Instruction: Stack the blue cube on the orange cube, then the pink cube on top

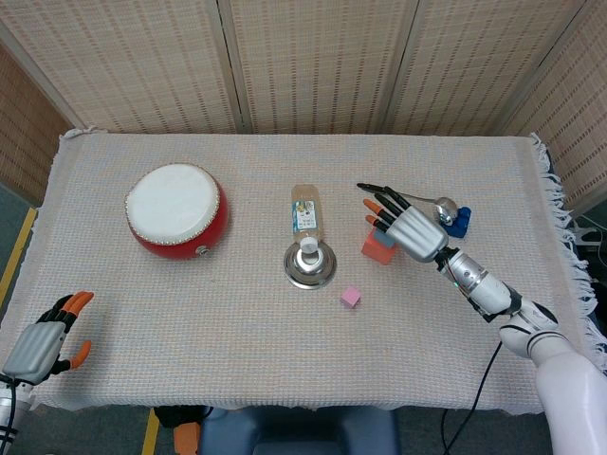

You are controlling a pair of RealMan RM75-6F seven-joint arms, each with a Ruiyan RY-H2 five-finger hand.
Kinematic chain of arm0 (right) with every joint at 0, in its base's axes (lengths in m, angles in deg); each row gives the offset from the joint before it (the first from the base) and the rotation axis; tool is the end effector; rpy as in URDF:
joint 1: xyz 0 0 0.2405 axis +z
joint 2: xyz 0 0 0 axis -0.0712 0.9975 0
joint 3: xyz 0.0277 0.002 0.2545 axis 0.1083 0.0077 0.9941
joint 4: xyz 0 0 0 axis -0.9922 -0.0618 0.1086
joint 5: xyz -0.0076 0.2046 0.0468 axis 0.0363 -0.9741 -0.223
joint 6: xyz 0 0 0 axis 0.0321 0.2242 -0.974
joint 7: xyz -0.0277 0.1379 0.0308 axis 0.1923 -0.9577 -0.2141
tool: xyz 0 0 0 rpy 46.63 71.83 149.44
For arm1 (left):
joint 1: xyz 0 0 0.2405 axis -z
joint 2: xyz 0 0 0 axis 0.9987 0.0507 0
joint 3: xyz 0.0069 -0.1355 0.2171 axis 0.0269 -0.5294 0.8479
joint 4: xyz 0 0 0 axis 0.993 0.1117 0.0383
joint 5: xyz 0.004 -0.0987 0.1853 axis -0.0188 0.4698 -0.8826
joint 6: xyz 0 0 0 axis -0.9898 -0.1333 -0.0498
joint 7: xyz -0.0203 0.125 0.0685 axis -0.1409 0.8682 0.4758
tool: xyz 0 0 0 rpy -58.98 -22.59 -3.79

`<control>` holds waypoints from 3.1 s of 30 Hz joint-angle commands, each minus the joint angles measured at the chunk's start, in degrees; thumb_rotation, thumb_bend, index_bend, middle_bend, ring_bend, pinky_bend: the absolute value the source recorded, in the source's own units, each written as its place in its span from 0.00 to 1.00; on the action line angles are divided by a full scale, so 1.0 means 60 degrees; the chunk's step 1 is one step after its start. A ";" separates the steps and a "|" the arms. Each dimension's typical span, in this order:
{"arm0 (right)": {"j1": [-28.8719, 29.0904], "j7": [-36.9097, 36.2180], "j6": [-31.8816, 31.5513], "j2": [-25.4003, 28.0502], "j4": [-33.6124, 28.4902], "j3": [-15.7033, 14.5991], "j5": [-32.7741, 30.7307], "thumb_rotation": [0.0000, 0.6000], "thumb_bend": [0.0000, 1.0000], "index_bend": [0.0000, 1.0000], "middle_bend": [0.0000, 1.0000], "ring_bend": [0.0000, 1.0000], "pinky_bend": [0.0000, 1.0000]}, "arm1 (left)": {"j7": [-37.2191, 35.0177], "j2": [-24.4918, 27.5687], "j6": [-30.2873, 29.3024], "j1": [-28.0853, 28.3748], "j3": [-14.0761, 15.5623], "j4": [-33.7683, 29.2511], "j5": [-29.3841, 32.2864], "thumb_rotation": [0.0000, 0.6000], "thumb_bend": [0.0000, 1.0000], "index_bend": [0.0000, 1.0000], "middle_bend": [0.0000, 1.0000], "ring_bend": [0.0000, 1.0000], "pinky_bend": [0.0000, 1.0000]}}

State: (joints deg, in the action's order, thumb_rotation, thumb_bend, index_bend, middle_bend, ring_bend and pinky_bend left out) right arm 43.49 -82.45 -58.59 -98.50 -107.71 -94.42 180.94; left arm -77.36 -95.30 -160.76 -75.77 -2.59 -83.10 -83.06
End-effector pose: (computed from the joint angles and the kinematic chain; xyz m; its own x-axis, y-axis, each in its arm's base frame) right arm -0.2273 -0.4228 0.0567 0.8042 0.2184 0.5528 -0.3322 -0.6060 0.7228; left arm -0.3360 0.1987 0.1362 0.3385 0.2615 0.9039 0.9390 -0.0316 -0.3425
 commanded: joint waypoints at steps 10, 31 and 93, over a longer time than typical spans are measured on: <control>-0.0079 -0.0119 -0.0623 0.0299 -0.0448 0.0097 0.0017 1.00 0.20 0.00 0.04 0.00 0.03 | -0.0069 0.0039 -0.0088 -0.0022 0.0016 -0.0040 -0.0094 1.00 0.46 0.00 0.03 0.00 0.18; -0.0624 0.2694 -0.0054 0.2835 -0.7094 -0.0108 -0.0098 1.00 0.17 0.16 0.04 0.00 0.00 | -0.0091 0.0089 -0.0183 -0.0048 0.0080 -0.0150 -0.0246 1.00 0.46 0.00 0.03 0.00 0.18; 0.0053 0.6263 0.2388 0.4169 -0.9538 0.2605 -0.3131 1.00 0.17 0.57 0.04 0.00 0.00 | -0.1297 0.0423 0.0099 0.0084 0.0339 -0.0228 -0.0643 1.00 0.46 0.00 0.03 0.00 0.19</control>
State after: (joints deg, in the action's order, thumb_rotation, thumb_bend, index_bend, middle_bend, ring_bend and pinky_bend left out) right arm 43.57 -45.25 -44.70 -74.17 -164.45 -79.36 162.76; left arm -85.17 -92.72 -160.37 -75.34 -0.65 -84.47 -87.03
